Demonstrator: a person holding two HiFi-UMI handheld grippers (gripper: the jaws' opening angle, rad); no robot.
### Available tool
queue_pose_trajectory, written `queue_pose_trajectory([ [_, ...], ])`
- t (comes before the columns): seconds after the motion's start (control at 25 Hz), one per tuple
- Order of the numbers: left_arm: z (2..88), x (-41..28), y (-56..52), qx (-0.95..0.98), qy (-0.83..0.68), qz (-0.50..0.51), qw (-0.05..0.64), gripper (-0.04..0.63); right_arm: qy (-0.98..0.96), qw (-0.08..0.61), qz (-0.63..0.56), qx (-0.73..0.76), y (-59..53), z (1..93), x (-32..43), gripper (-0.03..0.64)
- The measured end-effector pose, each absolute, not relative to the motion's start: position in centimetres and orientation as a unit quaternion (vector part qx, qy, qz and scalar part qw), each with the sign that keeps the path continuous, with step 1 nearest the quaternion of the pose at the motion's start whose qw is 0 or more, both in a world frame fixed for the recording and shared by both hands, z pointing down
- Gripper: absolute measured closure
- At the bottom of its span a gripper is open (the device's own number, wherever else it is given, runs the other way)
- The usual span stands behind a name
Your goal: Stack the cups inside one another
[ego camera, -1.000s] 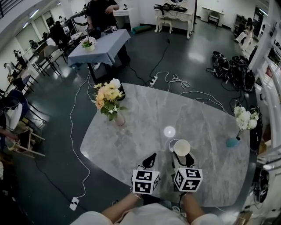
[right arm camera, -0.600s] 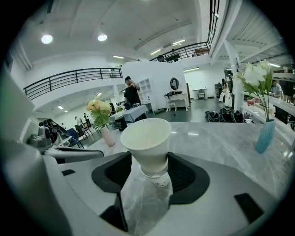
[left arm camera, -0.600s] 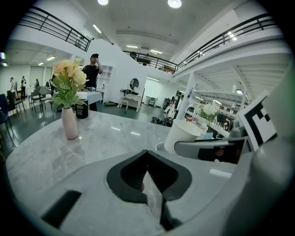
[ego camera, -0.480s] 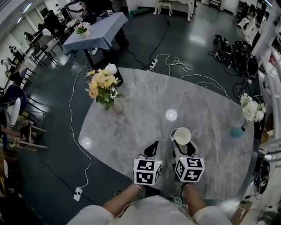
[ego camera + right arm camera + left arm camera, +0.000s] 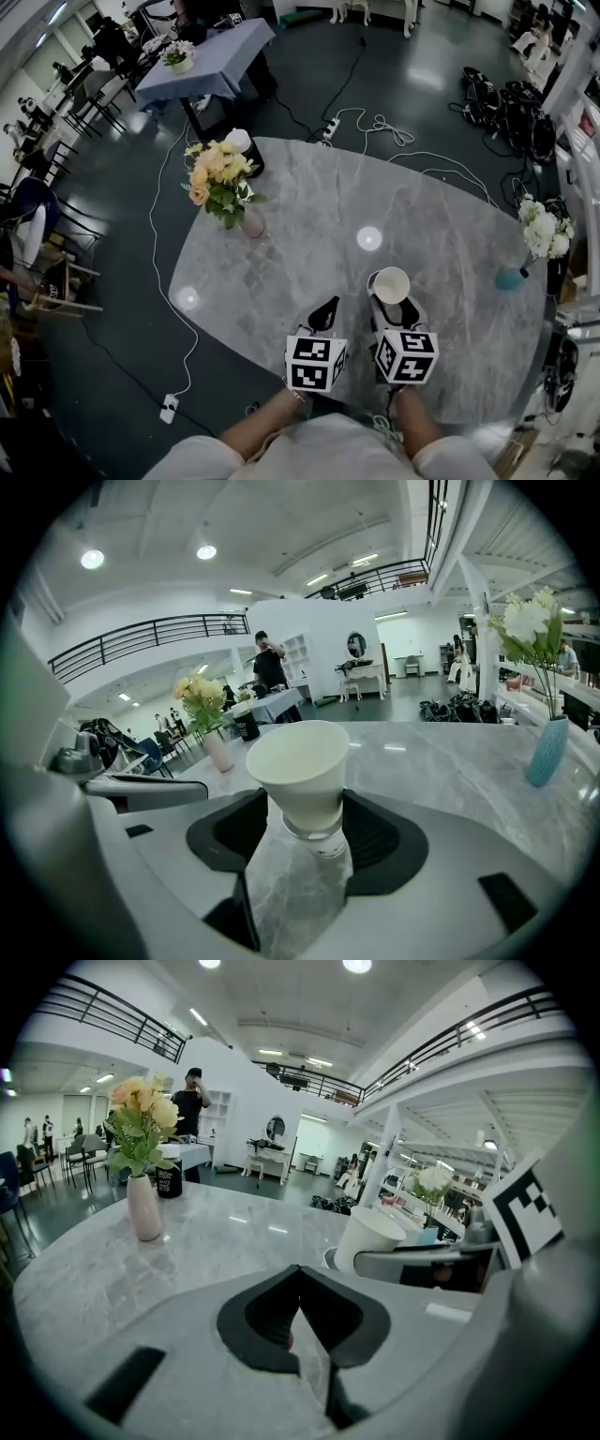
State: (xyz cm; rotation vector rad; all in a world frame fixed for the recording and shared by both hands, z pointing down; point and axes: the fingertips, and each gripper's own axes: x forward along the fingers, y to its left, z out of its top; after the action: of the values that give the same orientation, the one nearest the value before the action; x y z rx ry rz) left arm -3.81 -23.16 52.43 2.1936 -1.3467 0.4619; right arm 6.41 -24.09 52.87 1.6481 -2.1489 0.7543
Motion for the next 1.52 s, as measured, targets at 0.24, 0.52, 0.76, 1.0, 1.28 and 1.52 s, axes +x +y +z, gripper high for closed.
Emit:
queue_pose_trajectory([
  [0.24, 52.7, -3.9, -23.1, 0.808, -0.499, 0.171, 0.261, 0.598, -0.749, 0.178, 0.272, 0.577, -24.0, 54.1, 6.4, 0.396],
  [0.52, 52.6, -3.9, -22.8, 0.809, -0.497, 0.172, 0.261, 0.598, -0.744, 0.181, 0.277, 0.580, -23.1, 54.2, 6.7, 0.393],
  [0.76, 52.6, -3.9, -22.2, 0.810, -0.496, 0.173, 0.261, 0.598, -0.744, 0.176, 0.275, 0.583, -22.6, 53.9, 6.8, 0.394],
  [1.0, 52.4, -4.5, -21.5, 0.810, -0.499, 0.171, 0.258, 0.598, -0.740, 0.175, 0.268, 0.592, -21.8, 53.6, 6.7, 0.394],
  [1.28, 51.7, -5.2, -20.5, 0.809, -0.506, 0.162, 0.252, 0.598, -0.743, 0.155, 0.259, 0.598, -20.8, 52.2, 6.5, 0.397],
  [1.52, 50.9, -5.2, -19.3, 0.812, -0.507, 0.154, 0.244, 0.598, -0.742, 0.146, 0.249, 0.605, -19.5, 51.3, 6.9, 0.416],
])
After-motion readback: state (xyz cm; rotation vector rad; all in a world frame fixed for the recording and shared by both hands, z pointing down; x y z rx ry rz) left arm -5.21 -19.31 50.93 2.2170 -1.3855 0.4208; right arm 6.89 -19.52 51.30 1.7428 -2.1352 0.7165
